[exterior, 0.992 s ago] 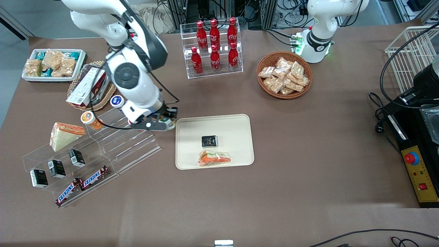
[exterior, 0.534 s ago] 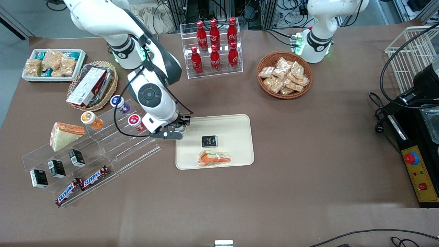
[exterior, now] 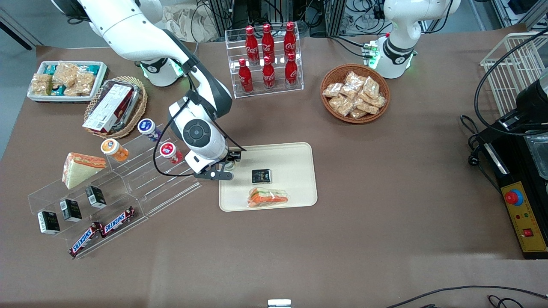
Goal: Place green gum on tray
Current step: 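Carry the bottle over the cream tray and lower it onto the tray, then open the right gripper and withdraw it back toward the rack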
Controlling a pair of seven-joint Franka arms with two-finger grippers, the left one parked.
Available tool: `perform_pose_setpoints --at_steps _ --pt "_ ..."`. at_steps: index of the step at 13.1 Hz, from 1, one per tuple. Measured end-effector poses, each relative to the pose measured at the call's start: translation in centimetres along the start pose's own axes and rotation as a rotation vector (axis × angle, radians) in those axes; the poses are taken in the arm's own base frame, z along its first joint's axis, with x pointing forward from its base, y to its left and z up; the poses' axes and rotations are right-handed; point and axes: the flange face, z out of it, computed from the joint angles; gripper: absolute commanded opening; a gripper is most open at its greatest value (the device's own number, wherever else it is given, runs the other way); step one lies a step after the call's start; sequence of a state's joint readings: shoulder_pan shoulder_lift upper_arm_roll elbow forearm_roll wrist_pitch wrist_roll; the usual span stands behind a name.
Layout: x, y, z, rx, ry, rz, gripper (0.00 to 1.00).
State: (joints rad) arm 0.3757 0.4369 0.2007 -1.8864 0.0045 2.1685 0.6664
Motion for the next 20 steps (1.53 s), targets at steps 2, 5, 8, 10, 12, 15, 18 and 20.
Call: perform_pose_setpoints --at_steps 2,5,8,10,12,15,18,20 --pt "0.1 0.0 1.0 -0.007 -0.013 0.001 0.51" --pt "0.3 -0.1 2.2 -0.007 -0.021 0.001 0.51" --pt "0.1 -0.5 2.9 -0.006 -0.021 -0.006 0.52" --pt "0.2 -0.6 3.1 -0.004 -0.019 -0.006 0.61" --pt "0.2 -0.6 3.2 -0.003 -0.019 -0.006 1.0" --pt "0.3 -0.7 3.0 -0.001 -0.016 -0.005 1.0" --pt "0.5 -0.8 2.6 0.004 -0.009 -0.006 1.0" --pt "0.8 -0.8 0.9 0.016 0.015 -0.005 1.0"
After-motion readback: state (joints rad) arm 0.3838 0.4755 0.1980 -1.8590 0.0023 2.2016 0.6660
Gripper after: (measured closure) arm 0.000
